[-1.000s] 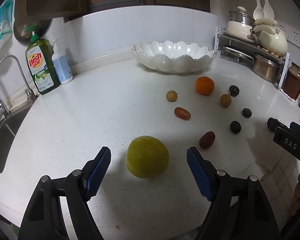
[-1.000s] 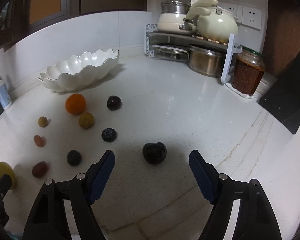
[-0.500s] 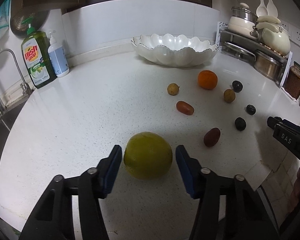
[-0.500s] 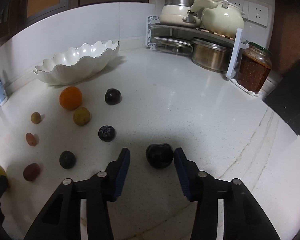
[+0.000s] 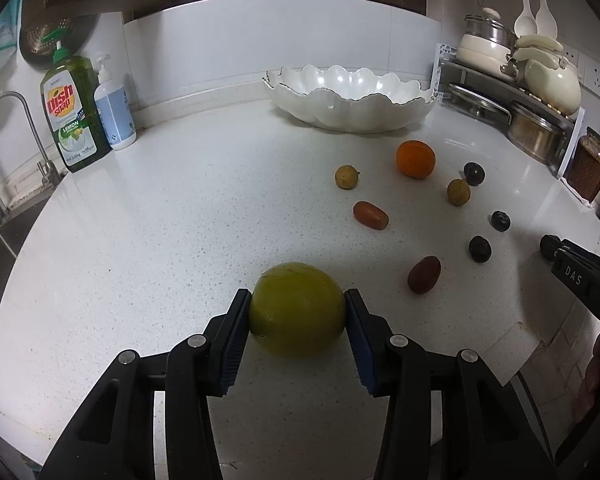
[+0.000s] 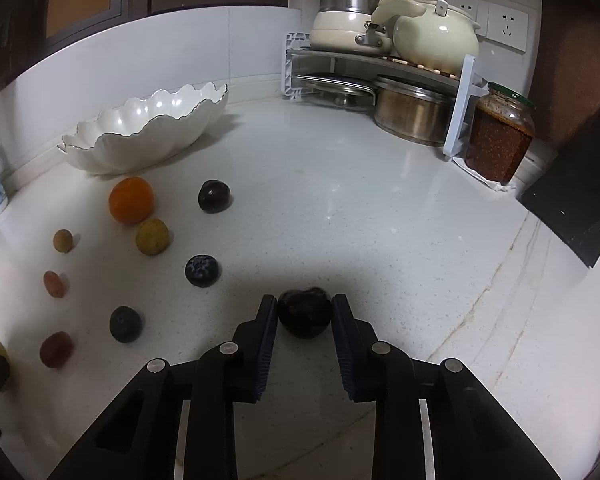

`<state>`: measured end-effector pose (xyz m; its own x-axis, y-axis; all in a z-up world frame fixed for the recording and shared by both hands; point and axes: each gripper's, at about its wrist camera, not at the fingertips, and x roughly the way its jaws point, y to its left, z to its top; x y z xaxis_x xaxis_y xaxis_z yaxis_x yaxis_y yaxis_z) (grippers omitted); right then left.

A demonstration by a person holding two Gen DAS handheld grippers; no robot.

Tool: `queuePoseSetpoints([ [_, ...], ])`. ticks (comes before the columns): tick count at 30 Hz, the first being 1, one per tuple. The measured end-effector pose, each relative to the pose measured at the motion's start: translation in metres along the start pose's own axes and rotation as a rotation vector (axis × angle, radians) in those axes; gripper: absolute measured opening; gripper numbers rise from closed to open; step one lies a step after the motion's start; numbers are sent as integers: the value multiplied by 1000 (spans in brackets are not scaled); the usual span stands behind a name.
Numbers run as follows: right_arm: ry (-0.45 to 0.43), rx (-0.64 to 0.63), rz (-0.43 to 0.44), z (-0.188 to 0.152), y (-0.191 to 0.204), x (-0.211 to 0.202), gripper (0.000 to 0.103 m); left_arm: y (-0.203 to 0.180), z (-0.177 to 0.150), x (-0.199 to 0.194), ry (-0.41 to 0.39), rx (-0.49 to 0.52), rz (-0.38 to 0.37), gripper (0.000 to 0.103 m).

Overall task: Organize fruits
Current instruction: 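Close the left gripper on the green fruit while the right gripper closes on a dark plum, then carry the green fruit and dark plum in both grippers to the white bowl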

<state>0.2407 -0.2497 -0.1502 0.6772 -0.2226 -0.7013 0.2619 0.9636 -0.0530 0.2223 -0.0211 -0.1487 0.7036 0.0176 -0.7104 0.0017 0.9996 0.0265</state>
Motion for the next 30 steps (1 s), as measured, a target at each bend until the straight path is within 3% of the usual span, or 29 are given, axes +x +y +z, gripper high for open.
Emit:
queuePoseSetpoints([
  [14,-35,1,26,-1,1,-10,28,-2,4,-7,-17,8,-24,46],
  [30,-76,-41,173,18,25,-62,28,9,38,-37,-87,29,-52,46],
])
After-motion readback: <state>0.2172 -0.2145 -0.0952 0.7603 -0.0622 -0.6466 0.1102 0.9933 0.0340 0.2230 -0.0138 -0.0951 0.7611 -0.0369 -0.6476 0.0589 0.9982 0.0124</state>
